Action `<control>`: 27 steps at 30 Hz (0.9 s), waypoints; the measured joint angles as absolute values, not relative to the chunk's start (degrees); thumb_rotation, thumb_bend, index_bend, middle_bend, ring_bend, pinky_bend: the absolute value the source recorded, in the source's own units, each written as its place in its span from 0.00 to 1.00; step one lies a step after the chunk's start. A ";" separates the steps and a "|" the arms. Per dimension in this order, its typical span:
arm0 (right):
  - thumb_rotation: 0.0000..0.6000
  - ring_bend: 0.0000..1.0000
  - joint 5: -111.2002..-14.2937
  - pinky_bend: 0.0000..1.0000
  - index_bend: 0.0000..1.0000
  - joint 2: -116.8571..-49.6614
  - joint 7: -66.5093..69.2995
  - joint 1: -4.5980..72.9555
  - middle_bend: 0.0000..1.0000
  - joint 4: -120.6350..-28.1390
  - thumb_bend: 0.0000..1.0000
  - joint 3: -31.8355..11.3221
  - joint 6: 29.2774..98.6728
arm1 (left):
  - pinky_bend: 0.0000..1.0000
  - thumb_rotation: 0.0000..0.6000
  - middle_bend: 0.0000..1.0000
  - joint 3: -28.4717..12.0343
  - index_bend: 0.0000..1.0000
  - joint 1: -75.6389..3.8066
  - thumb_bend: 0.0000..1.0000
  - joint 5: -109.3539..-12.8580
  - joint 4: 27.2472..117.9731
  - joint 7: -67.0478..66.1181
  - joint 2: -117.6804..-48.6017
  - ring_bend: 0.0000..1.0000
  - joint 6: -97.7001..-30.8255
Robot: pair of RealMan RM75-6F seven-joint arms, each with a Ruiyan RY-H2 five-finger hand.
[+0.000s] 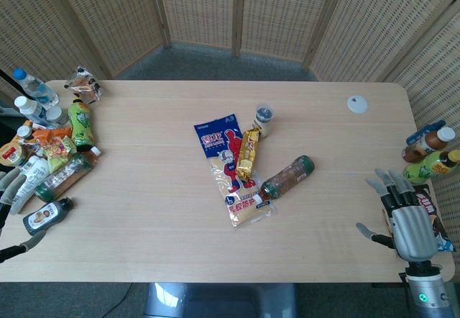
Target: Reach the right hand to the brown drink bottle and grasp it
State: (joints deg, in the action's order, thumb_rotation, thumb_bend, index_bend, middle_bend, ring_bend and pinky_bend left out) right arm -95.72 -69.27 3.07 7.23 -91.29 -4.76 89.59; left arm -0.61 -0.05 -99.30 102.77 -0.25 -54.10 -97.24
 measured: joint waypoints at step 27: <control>1.00 0.00 -90.60 0.03 0.19 -86.36 2.99 31.83 0.07 -69.31 0.03 -7.21 57.16 | 0.00 1.00 0.00 -1.91 0.00 -1.63 0.00 -97.18 99.93 -0.88 -56.40 0.00 -95.68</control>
